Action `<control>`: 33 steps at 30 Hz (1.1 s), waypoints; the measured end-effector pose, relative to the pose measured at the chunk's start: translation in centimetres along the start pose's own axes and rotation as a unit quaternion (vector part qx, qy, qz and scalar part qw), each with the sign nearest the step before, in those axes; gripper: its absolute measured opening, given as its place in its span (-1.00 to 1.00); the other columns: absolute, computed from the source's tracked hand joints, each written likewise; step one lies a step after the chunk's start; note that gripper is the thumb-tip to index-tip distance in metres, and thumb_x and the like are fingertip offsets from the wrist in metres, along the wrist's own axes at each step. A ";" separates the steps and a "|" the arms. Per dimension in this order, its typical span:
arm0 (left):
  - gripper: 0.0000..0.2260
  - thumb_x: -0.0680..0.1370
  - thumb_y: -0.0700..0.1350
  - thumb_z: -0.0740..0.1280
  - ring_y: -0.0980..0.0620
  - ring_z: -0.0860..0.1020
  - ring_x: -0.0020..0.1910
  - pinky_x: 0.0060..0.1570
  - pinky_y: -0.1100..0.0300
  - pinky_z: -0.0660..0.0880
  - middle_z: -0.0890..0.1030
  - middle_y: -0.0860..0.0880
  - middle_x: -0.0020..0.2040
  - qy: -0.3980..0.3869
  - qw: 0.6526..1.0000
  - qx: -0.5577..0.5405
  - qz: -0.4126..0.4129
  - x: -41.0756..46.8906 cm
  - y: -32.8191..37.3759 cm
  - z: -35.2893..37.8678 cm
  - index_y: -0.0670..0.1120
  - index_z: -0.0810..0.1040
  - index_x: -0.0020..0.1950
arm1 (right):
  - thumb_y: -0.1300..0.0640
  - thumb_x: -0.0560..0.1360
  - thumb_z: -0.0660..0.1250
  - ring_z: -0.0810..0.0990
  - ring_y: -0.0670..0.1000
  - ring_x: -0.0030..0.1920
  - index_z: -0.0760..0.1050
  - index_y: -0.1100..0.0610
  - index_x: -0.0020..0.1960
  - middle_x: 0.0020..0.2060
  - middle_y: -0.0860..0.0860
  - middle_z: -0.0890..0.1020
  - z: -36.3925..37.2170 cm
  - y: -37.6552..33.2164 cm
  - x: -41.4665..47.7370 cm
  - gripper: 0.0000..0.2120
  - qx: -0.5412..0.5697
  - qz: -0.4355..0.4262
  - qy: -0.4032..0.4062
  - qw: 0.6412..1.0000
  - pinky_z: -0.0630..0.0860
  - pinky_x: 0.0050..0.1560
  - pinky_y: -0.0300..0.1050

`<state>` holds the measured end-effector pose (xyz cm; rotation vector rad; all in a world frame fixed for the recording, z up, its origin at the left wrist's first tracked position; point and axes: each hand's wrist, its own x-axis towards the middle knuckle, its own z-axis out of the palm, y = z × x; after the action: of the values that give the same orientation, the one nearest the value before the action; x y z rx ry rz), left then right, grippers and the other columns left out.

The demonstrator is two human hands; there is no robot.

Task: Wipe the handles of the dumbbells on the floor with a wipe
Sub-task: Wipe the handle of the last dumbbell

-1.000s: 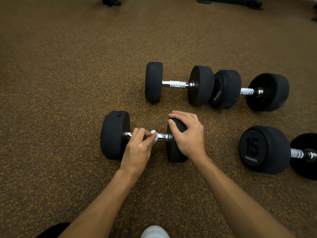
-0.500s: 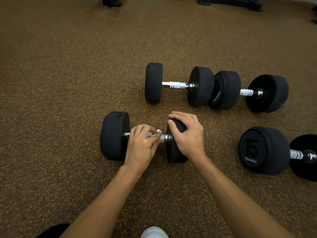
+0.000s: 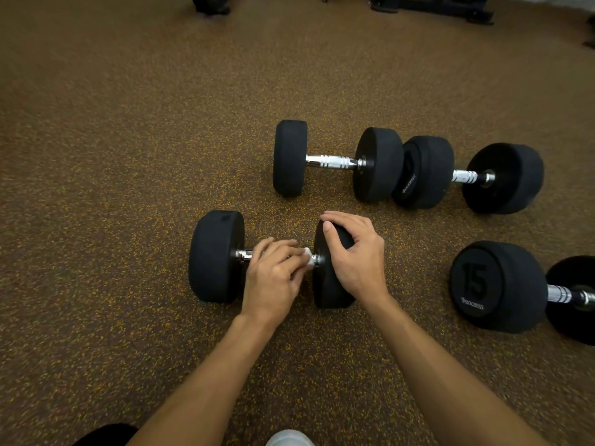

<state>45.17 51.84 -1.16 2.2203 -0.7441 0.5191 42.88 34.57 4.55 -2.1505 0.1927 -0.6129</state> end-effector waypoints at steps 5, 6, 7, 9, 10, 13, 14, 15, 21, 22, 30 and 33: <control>-0.77 0.62 -0.16 0.46 -0.02 0.61 0.24 0.44 -0.03 0.40 0.68 0.00 0.17 -0.035 0.999 -0.014 0.010 -0.2 0.5 0.4 -0.08 0.72 0.27 | -0.05 0.62 0.38 0.55 -0.16 0.31 0.72 -0.07 0.15 0.14 -0.25 0.70 0.0 -0.1 0.1 -0.81 0.002 0.005 -0.001 1.000 0.50 0.36 0.05; -0.77 0.63 -0.17 0.46 -0.01 0.60 0.24 0.44 -0.03 0.39 0.67 0.00 0.18 -0.039 0.999 -0.013 0.013 -0.2 0.5 0.3 -0.08 0.71 0.28 | -0.04 0.62 0.38 0.55 -0.16 0.30 0.72 -0.07 0.15 0.14 -0.25 0.70 0.0 -0.1 0.1 -0.82 0.003 0.004 0.000 1.000 0.50 0.36 0.04; -0.77 0.62 -0.16 0.46 0.01 0.60 0.24 0.45 -0.04 0.39 0.68 0.02 0.17 -0.040 0.999 -0.011 0.011 -0.1 0.5 0.2 -0.07 0.72 0.27 | -0.03 0.62 0.39 0.55 -0.16 0.30 0.72 -0.06 0.15 0.14 -0.24 0.70 0.0 -0.1 0.0 -0.82 0.003 0.002 0.001 1.000 0.50 0.36 0.02; -0.82 0.62 -0.12 0.46 0.05 0.59 0.20 0.43 -0.05 0.40 0.69 0.06 0.11 -0.038 0.999 -0.012 -0.027 0.6 0.9 0.3 -0.06 0.74 0.21 | -0.01 0.62 0.40 0.56 -0.16 0.30 0.73 -0.04 0.15 0.14 -0.23 0.71 -0.1 -0.2 0.0 -0.83 0.003 -0.001 0.003 1.000 0.51 0.36 -0.02; -0.84 0.62 -0.10 0.46 0.05 0.59 0.17 0.40 -0.05 0.42 0.69 0.07 0.09 -0.038 0.997 -0.015 -0.061 0.9 1.3 0.4 -0.06 0.75 0.18 | 0.00 0.63 0.40 0.56 -0.17 0.30 0.73 -0.04 0.15 0.14 -0.23 0.71 -0.1 -0.2 0.0 -0.83 0.003 0.000 0.001 1.000 0.51 0.36 -0.05; -0.83 0.61 -0.13 0.46 0.04 0.58 0.15 0.34 0.00 0.46 0.69 0.05 0.10 -0.047 0.994 -0.041 -0.089 1.1 1.9 0.5 -0.09 0.75 0.18 | 0.01 0.63 0.40 0.55 -0.17 0.31 0.73 -0.05 0.16 0.14 -0.24 0.70 -0.1 -0.2 0.0 -0.83 0.000 0.007 -0.001 1.000 0.50 0.36 -0.06; -0.82 0.61 -0.15 0.47 0.05 0.59 0.16 0.37 0.02 0.45 0.69 0.04 0.11 -0.050 0.995 -0.049 -0.068 0.9 1.8 0.5 -0.11 0.75 0.19 | 0.01 0.63 0.40 0.55 -0.17 0.31 0.73 -0.05 0.16 0.14 -0.24 0.70 -0.1 -0.2 -0.1 -0.83 0.000 0.005 0.000 1.000 0.50 0.36 -0.06; -0.81 0.60 -0.15 0.47 0.05 0.60 0.16 0.42 0.02 0.43 0.69 0.04 0.12 -0.052 0.996 -0.052 -0.050 0.6 1.5 0.3 -0.11 0.75 0.20 | 0.02 0.62 0.41 0.55 -0.16 0.31 0.73 -0.04 0.15 0.14 -0.24 0.70 -0.1 -0.2 -0.1 -0.83 0.001 0.002 0.001 1.000 0.50 0.36 -0.05; -0.83 0.63 -0.08 0.43 0.04 0.58 0.13 0.33 -0.01 0.48 0.70 0.06 0.08 -0.073 0.992 -0.017 -0.099 1.7 1.8 0.4 -0.06 0.75 0.17 | 0.00 0.62 0.40 0.55 -0.16 0.31 0.73 -0.05 0.15 0.14 -0.23 0.71 -0.1 -0.2 -0.1 -0.83 0.005 0.007 0.001 1.000 0.51 0.36 0.02; -0.82 0.62 -0.11 0.44 0.03 0.59 0.15 0.31 0.03 0.50 0.69 0.04 0.10 -0.074 0.993 -0.035 -0.090 1.5 1.8 0.4 -0.09 0.75 0.19 | 0.00 0.62 0.40 0.56 -0.16 0.30 0.73 -0.05 0.15 0.14 -0.23 0.71 -0.1 -0.2 -0.1 -0.83 0.006 0.005 0.002 1.000 0.51 0.36 0.03; -0.83 0.62 -0.08 0.43 0.01 0.60 0.11 0.27 0.03 0.48 0.70 0.04 0.05 -0.079 0.991 -0.019 -0.110 2.2 2.0 0.3 -0.06 0.74 0.15 | 0.03 0.62 0.41 0.56 -0.17 0.29 0.73 -0.04 0.15 0.13 -0.22 0.71 -0.1 -0.2 0.0 -0.84 0.006 0.005 0.003 1.000 0.52 0.36 0.03; -0.82 0.61 -0.11 0.46 0.05 0.60 0.16 0.36 0.04 0.46 0.70 0.04 0.10 -0.091 0.993 -0.035 -0.061 1.5 1.6 -0.2 -0.09 0.76 0.18 | 0.03 0.62 0.41 0.56 -0.16 0.29 0.73 -0.04 0.15 0.13 -0.21 0.71 -0.1 -0.2 0.0 -0.84 0.005 0.004 0.003 1.000 0.52 0.36 0.05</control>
<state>45.23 50.55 0.58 2.2509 -0.7030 0.2301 42.80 34.67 4.76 -2.1371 0.2003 -0.6140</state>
